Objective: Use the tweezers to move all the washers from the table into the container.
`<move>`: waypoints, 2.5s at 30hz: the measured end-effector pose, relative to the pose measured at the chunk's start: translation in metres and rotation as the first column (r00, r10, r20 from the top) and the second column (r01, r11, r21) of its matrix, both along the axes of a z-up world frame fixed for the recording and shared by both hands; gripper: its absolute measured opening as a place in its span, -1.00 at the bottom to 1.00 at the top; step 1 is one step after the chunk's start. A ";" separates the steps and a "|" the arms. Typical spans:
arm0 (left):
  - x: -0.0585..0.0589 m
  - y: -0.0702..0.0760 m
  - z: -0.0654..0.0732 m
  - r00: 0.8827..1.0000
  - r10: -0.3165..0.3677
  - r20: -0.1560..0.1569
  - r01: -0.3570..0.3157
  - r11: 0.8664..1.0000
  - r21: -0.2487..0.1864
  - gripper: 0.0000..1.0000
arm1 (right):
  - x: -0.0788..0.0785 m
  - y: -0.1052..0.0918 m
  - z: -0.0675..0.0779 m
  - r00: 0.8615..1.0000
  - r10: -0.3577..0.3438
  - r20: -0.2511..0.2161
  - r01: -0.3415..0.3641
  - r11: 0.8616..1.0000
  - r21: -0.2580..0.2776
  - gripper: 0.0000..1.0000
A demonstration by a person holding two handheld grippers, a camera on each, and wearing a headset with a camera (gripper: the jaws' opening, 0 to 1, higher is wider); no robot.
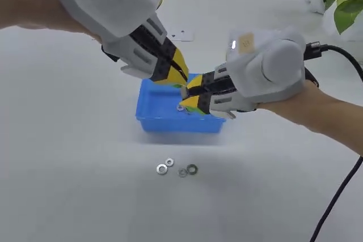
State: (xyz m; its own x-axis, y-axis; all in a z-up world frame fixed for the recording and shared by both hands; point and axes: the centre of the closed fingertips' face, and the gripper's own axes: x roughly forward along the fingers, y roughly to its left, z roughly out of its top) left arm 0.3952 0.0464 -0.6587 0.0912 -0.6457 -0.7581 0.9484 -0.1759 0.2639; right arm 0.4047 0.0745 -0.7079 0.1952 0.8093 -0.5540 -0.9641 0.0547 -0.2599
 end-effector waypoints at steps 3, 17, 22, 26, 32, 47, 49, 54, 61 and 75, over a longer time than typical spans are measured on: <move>-0.011 -0.003 -0.001 1.000 -0.007 0.011 0.007 1.000 -0.002 -0.89 | -0.009 -0.004 0.001 1.000 0.007 0.010 -0.007 1.000 -0.011 -0.78; -0.060 -0.003 -0.012 0.999 0.016 -0.028 -0.016 1.000 0.004 -0.89 | -0.054 -0.007 -0.014 0.999 0.043 -0.007 -0.044 0.999 -0.032 -0.78; -0.077 -0.009 -0.026 0.999 0.017 -0.052 -0.016 1.000 0.014 -0.89 | -0.071 -0.009 -0.031 0.998 0.063 -0.030 -0.064 0.997 -0.052 -0.78; -0.086 -0.012 -0.033 0.997 0.019 -0.073 -0.018 1.000 0.013 -0.89 | -0.080 -0.011 -0.039 0.997 0.064 -0.046 -0.067 0.996 -0.054 -0.77; -0.087 -0.011 -0.042 0.996 0.035 -0.087 -0.034 0.999 0.017 -0.89 | -0.085 -0.012 -0.047 0.997 0.057 -0.058 -0.060 0.997 -0.050 -0.77; -0.083 -0.016 -0.054 0.991 0.066 -0.114 -0.062 0.997 0.038 -0.89 | -0.080 -0.014 -0.062 0.996 0.061 -0.062 -0.065 0.996 -0.063 -0.77; -0.081 -0.015 -0.056 0.990 0.073 -0.117 -0.069 0.997 0.041 -0.89 | -0.077 -0.013 -0.064 0.996 0.058 -0.069 -0.063 0.996 -0.065 -0.77; -0.079 -0.015 -0.060 0.988 0.082 -0.129 -0.076 0.996 0.050 -0.89 | -0.077 -0.011 -0.068 0.995 0.061 -0.085 -0.066 0.996 -0.061 -0.77; -0.073 -0.015 -0.061 0.986 0.095 -0.136 -0.090 0.995 0.043 -0.89 | -0.074 -0.012 -0.070 0.994 0.053 -0.098 -0.058 0.997 -0.052 -0.77; -0.072 -0.019 -0.061 0.980 0.106 -0.169 -0.101 0.994 0.038 -0.89 | -0.074 -0.014 -0.073 0.990 0.024 -0.136 -0.031 0.998 -0.049 -0.80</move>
State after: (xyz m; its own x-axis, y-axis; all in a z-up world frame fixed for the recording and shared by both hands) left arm 0.3229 0.0279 -0.7197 0.0242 -0.6170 -0.7866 0.9924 -0.0799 0.0932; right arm 0.3308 0.0609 -0.7810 0.0941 0.7836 -0.6141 -0.9915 0.0180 -0.1289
